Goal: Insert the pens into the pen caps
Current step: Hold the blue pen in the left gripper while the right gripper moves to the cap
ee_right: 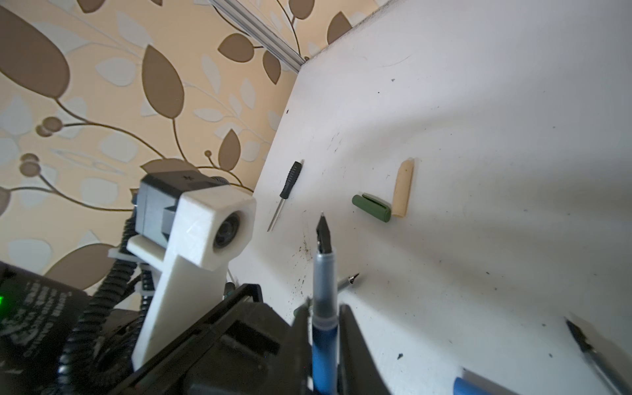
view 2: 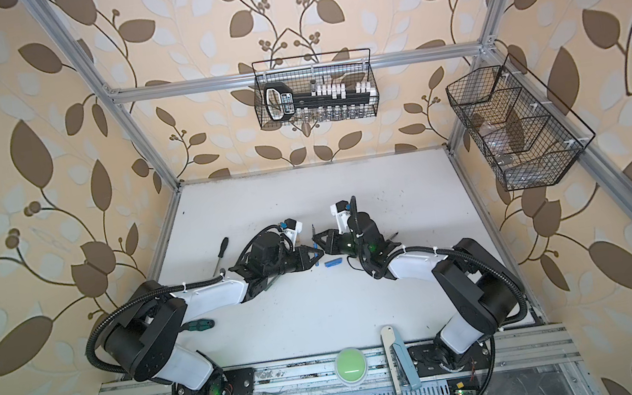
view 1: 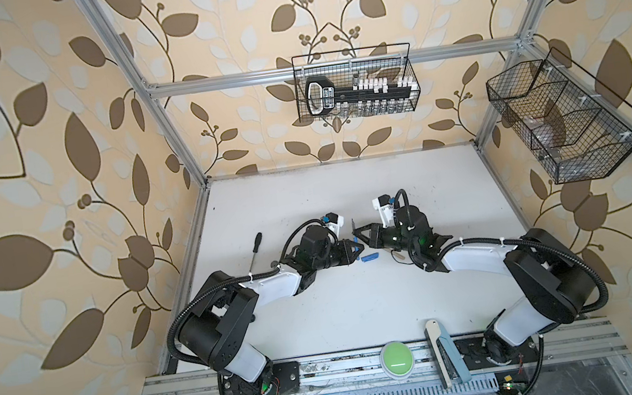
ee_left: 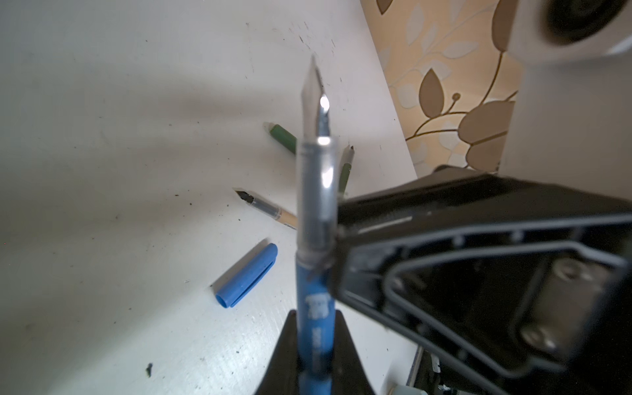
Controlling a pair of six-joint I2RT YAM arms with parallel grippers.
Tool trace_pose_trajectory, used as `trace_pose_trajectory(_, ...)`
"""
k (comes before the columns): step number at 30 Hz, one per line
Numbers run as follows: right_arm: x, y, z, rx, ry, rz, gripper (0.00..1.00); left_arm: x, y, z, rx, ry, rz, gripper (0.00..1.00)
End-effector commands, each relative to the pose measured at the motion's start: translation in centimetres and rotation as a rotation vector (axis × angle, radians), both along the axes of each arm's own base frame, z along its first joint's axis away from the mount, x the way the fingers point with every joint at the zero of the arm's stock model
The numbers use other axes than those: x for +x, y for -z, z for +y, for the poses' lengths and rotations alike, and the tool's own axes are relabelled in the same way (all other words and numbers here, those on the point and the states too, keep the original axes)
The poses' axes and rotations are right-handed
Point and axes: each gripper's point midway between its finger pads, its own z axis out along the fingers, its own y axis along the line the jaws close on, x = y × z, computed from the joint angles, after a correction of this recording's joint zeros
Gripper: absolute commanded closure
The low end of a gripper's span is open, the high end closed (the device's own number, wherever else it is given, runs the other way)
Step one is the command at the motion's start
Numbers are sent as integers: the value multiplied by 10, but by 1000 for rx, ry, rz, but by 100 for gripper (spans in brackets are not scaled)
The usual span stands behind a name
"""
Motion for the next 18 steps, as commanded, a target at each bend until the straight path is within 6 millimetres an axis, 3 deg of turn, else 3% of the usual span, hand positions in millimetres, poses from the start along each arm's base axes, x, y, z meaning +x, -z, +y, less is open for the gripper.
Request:
trace_pose_trajectory(1,-1,-8,-10,-61,31,-41,66,11,-7,6,65,-22,-38,91)
trace_pose_trajectory(5,-3,-5,-31,-212,65,-1,53,13,0,19,171,-48,-39,93)
trace_pose_trajectory(7,-8,7,-49,-309,92,68,47,13,-1,23,206,-52,-44,93)
trace_pose_trajectory(11,-29,33,-75,-481,62,232,44,11,-10,34,240,-76,-72,94)
trace_pose_trajectory(13,-39,43,-75,-531,23,277,41,10,-9,38,267,-84,-73,94)
trace_pose_trajectory(14,-44,49,-75,-545,8,299,40,9,-20,40,260,-87,-100,94)
trace_pose_trajectory(18,-54,72,-74,-544,-19,369,39,4,-28,46,277,-84,-126,94)
